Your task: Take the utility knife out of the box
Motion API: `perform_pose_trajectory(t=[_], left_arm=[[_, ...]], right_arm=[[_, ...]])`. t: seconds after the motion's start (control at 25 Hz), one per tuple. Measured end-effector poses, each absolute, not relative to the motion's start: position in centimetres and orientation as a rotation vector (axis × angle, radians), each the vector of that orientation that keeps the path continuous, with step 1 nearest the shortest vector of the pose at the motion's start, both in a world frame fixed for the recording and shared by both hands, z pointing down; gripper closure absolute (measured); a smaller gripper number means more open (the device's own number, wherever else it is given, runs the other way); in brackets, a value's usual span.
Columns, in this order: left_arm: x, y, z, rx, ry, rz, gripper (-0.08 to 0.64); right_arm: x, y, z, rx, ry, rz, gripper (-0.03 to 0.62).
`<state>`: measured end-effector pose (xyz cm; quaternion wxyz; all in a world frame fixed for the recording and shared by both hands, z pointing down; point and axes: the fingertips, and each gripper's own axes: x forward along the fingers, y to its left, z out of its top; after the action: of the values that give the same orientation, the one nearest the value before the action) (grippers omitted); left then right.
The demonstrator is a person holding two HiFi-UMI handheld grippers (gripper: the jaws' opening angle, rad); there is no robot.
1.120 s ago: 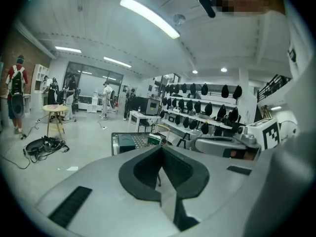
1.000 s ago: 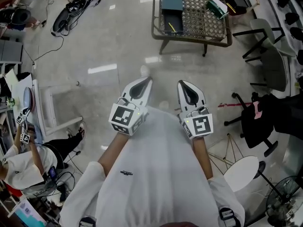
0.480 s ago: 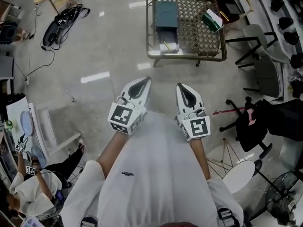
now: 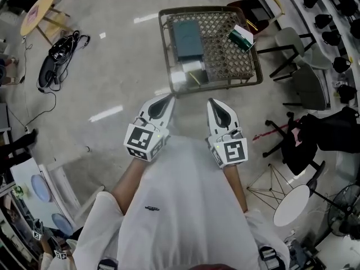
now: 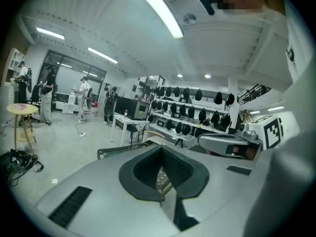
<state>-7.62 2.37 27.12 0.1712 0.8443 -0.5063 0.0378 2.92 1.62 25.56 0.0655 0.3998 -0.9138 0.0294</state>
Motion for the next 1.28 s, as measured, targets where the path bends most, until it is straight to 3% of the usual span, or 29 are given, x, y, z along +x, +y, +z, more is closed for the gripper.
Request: perform_pose_trajectory(t=[0.88,1.28], left_arm=[[-12.8,-3.8,30.0,2.422,-1.288,0.130,0.558],[-9.6,-7.5,33.6,2.463,-1.177,0.324,0.558]], right_arm=[[-2.4,-4.5,28.0,1.264,-2.631,0.164,0.592],[-0.3,-7.3,30.6,1.292,-2.597,0.208,0.592]])
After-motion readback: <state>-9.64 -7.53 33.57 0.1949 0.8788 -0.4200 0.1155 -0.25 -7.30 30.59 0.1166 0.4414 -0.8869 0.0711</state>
